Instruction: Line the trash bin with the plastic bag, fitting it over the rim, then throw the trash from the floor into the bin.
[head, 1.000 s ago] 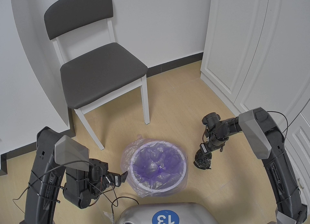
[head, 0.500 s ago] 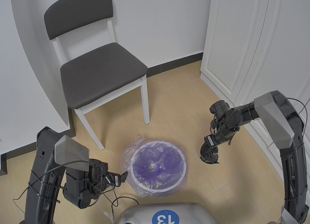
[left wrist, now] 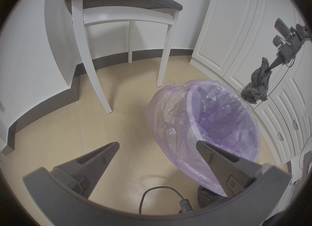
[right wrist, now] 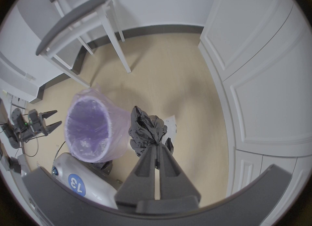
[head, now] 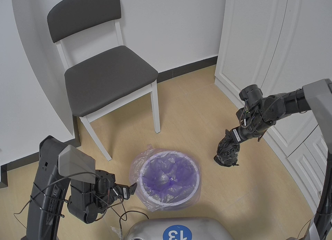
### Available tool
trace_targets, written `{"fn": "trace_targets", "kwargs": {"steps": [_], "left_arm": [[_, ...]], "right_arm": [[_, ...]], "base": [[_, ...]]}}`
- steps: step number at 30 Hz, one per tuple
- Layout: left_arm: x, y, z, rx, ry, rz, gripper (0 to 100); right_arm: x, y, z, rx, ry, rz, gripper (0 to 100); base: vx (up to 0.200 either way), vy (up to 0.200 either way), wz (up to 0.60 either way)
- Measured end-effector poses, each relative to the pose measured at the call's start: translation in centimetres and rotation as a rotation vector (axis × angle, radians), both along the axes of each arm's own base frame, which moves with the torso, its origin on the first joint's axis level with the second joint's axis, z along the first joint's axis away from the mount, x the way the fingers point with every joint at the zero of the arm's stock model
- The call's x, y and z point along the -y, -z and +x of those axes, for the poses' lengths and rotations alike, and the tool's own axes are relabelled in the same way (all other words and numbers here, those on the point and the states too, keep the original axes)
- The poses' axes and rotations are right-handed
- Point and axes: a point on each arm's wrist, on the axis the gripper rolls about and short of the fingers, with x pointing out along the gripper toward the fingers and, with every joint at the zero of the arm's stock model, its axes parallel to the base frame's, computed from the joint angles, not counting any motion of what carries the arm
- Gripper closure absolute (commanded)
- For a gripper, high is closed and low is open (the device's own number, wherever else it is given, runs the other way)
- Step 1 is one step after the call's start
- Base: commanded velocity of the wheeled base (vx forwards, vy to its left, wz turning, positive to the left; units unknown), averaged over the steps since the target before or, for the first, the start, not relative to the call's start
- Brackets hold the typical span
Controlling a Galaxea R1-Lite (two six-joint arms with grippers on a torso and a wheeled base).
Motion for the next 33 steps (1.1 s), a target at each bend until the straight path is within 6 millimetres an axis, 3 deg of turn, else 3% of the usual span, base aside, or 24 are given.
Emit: {"fn": "trace_targets", "kwargs": {"steps": [9, 17, 25, 33], "left_arm": [[0.1, 0.0, -0.1, -0.002, 0.004, 0.003, 0], [0.2, 0.0, -0.1, -0.002, 0.005, 0.004, 0], [0.2, 0.0, -0.2, -0.002, 0.006, 0.005, 0], [0.2, 0.0, -0.1, -0.002, 0.005, 0.005, 0]], "right_arm": [[-0.1, -4.4, -2.8, 0.092, -0.049, 0.016, 100], [-2.5, -7.3, -5.4, 0.161, -0.134, 0.042, 100], [-6.0, -8.5, -7.8, 0.202, -0.247, 0.064, 100], [-10.6, -7.6, -9.3, 0.235, -0.363, 0.1, 100]], "base": [[0.0, 0.0, 0.0], [0.0, 0.0, 0.0], [0.0, 0.0, 0.0], [0.0, 0.0, 0.0]]}}
